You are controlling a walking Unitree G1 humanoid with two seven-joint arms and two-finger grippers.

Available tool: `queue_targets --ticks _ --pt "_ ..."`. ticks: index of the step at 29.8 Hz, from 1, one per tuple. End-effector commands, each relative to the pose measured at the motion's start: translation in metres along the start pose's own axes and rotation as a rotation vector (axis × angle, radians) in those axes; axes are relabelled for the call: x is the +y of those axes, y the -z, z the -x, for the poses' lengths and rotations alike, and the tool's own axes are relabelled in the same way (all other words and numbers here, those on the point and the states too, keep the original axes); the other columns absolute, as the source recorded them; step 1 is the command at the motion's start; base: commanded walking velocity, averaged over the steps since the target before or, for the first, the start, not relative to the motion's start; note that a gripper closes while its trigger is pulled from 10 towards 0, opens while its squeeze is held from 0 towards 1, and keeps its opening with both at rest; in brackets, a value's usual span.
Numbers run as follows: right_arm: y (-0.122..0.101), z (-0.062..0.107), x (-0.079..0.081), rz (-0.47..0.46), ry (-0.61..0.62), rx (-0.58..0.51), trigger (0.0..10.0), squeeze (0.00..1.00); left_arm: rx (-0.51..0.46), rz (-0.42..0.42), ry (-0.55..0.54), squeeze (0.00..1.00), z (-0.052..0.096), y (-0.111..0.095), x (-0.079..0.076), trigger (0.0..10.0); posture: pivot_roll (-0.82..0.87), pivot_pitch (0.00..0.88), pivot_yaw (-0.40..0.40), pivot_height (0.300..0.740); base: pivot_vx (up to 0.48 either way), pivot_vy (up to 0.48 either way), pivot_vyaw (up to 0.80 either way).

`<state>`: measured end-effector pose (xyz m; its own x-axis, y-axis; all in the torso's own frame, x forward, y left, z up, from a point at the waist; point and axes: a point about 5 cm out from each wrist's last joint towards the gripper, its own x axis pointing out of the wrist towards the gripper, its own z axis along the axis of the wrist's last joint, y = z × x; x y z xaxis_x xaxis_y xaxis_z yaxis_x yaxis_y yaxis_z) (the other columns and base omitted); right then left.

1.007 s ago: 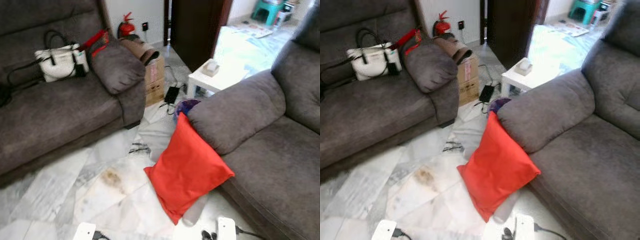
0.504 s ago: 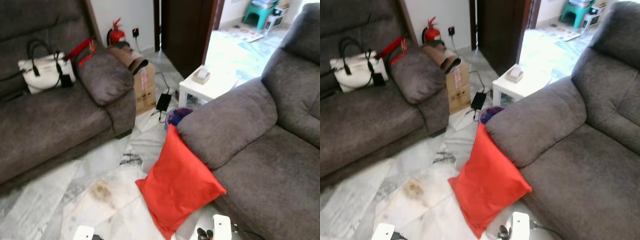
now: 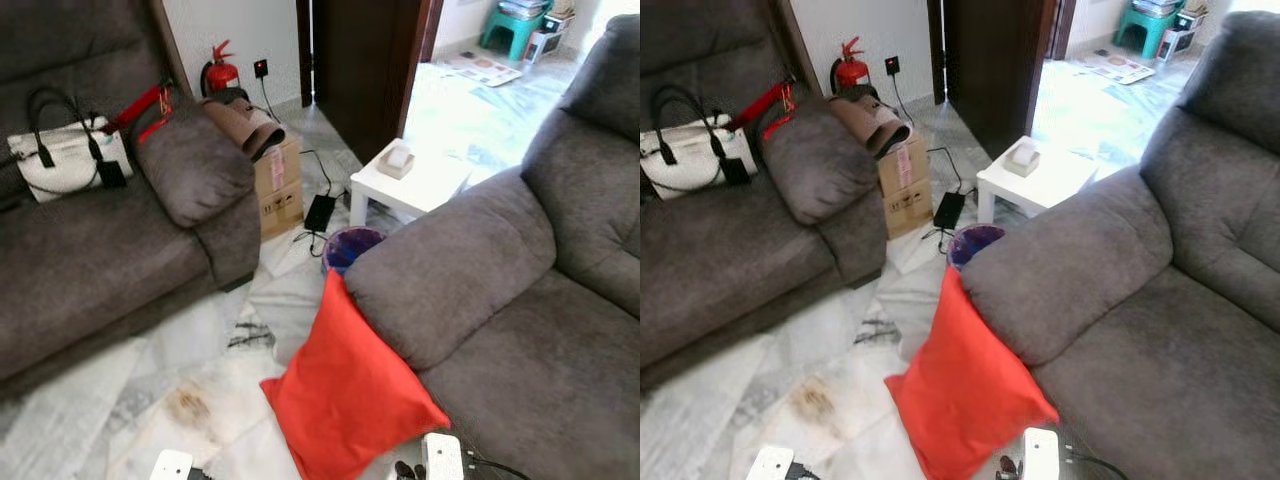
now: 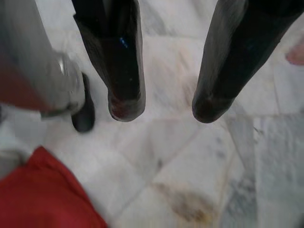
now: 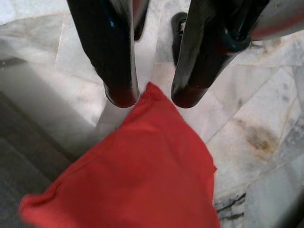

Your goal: Move the pillow to the sofa from floor

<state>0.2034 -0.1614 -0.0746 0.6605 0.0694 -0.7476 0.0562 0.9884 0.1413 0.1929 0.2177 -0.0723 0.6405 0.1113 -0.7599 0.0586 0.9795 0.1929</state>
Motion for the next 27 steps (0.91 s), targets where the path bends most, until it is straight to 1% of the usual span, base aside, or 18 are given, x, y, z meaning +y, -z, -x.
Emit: queue_targets --ticks 1,3,4,5,7,9,10,11,12,13,14,15,16,17,18,19,24,27 --pt "0.006 0.002 -0.005 -0.001 0.016 0.011 10.0 0.0 0.014 -0.028 0.009 0.0 0.002 0.008 -0.005 10.0 0.06 0.151 0.051 0.74 0.0 0.0 0.0" --pt "0.001 0.001 -0.004 -0.004 0.01 -0.01 10.0 0.0 -0.021 -0.035 -0.002 0.0 0.001 0.0 -0.003 10.0 0.07 0.15 0.05 0.74 0.0 0.0 0.0" --pt "-0.007 0.0 -0.003 -0.002 -0.005 -0.043 10.0 0.0 -0.084 -0.049 -0.023 0.0 -0.001 -0.015 0.003 10.0 0.06 0.15 0.051 0.74 0.0 0.0 0.0" --pt "-0.007 0.0 -0.003 -0.002 -0.005 -0.043 10.0 0.0 -0.084 -0.049 -0.023 0.0 -0.001 -0.015 0.003 10.0 0.06 0.15 0.051 0.74 0.0 0.0 0.0" --pt "-0.018 -0.001 -0.002 0.005 -0.028 -0.097 10.0 0.0 -0.199 -0.05 -0.062 0.0 -0.003 -0.041 0.013 10.0 0.06 0.15 0.05 0.74 0.0 0.0 0.0" --pt "-0.03 -0.002 0.0 0.01 -0.043 -0.16 10.0 0.0 -0.319 -0.028 -0.091 0.0 -0.002 -0.066 0.022 10.0 0.06 0.151 0.051 0.74 0.0 0.0 0.0" --pt "-0.03 -0.002 0.0 0.01 -0.043 -0.16 10.0 0.0 -0.319 -0.028 -0.091 0.0 -0.002 -0.066 0.022 10.0 0.06 0.151 0.051 0.74 0.0 0.0 0.0" --pt "-0.036 -0.002 0.0 0.009 -0.046 -0.192 10.0 0.0 -0.378 -0.019 -0.101 0.0 -0.001 -0.079 0.026 10.0 0.06 0.15 0.05 0.74 0.0 0.0 0.0" --pt "-0.056 -0.001 -0.001 -0.024 -0.049 -0.303 10.0 0.0 -0.531 -0.001 -0.112 0.0 0.006 -0.111 0.033 10.0 0.06 0.147 0.051 0.74 0.0 0.0 0.0" --pt "-0.056 -0.001 -0.001 -0.024 -0.049 -0.303 10.0 0.0 -0.531 -0.001 -0.112 0.0 0.006 -0.111 0.033 10.0 0.06 0.147 0.051 0.74 0.0 0.0 0.0" --pt "-0.07 0.0 -0.001 -0.043 -0.057 -0.375 10.0 0.0 -0.62 0.01 -0.111 0.0 0.011 -0.127 0.036 10.0 0.06 0.145 0.052 0.74 0.0 0.0 0.0" --pt "-0.07 0.0 -0.001 -0.043 -0.057 -0.375 10.0 0.0 -0.62 0.01 -0.111 0.0 0.011 -0.127 0.036 10.0 0.06 0.145 0.052 0.74 0.0 0.0 0.0" --pt "-0.083 0.001 0.0 -0.038 -0.076 -0.44 10.0 0.0 -0.695 0.0 -0.101 0.0 0.018 -0.138 0.036 10.0 0.06 0.143 0.054 0.74 0.0 0.0 0.0" --pt "-0.083 0.001 0.0 -0.038 -0.076 -0.44 10.0 0.0 -0.695 0.0 -0.101 0.0 0.018 -0.138 0.036 10.0 0.06 0.143 0.054 0.74 0.0 0.0 0.0" --pt "-0.092 0.003 0.002 -0.023 -0.097 -0.494 10.0 0.0 -0.754 -0.016 -0.091 0.0 0.025 -0.143 0.036 10.0 0.06 0.141 0.054 0.74 0.0 0.0 0.0" --pt "-0.096 0.004 0.004 -0.014 -0.103 -0.517 10.0 0.0 -0.774 -0.017 -0.087 0.0 0.028 -0.144 0.035 10.0 0.06 0.142 0.053 0.74 0.0 0.0 0.0" --pt "-0.106 0.01 0.012 0.019 -0.138 -0.606 10.0 0.0 -0.825 -0.036 -0.057 0.0 0.037 -0.141 0.03 10.0 0.06 0.146 0.046 0.74 0.0 0.0 0.0" --pt "-0.106 0.01 0.016 0.047 -0.162 -0.609 10.0 0.0 -0.825 -0.003 -0.046 0.0 0.037 -0.141 0.027 10.0 0.06 0.145 0.041 0.74 0.0 0.0 0.0"
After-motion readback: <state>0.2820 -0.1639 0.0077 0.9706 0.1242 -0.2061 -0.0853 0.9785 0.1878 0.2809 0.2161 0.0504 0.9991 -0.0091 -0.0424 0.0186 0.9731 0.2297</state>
